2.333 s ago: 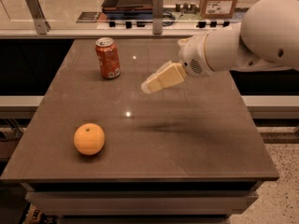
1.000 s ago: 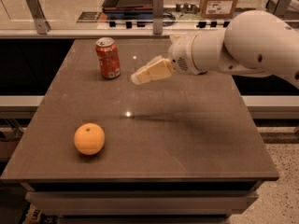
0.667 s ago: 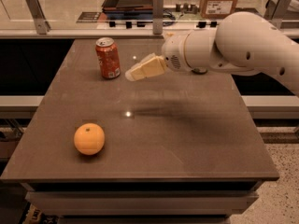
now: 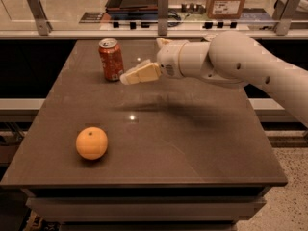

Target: Pick coke can

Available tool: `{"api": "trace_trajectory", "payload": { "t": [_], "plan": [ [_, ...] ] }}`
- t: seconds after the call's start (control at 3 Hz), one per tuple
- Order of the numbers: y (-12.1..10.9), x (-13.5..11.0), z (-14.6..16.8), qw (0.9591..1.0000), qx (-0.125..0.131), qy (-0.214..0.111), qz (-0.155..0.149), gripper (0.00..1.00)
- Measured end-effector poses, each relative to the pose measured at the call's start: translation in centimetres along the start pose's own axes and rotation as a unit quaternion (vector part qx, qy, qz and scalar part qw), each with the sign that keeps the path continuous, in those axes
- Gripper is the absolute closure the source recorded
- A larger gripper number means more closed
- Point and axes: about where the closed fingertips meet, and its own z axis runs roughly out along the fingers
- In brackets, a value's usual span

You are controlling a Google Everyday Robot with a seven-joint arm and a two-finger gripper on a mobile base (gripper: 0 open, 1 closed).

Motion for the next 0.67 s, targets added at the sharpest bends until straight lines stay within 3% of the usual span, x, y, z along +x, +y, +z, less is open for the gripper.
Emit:
{"api": "trace_trajectory", "payload": {
  "t": [0.67],
  "plan": [
    [0.6,-0.9,4.6,0.9978,-0.024,-0.061,0.008,0.00]
  ]
}}
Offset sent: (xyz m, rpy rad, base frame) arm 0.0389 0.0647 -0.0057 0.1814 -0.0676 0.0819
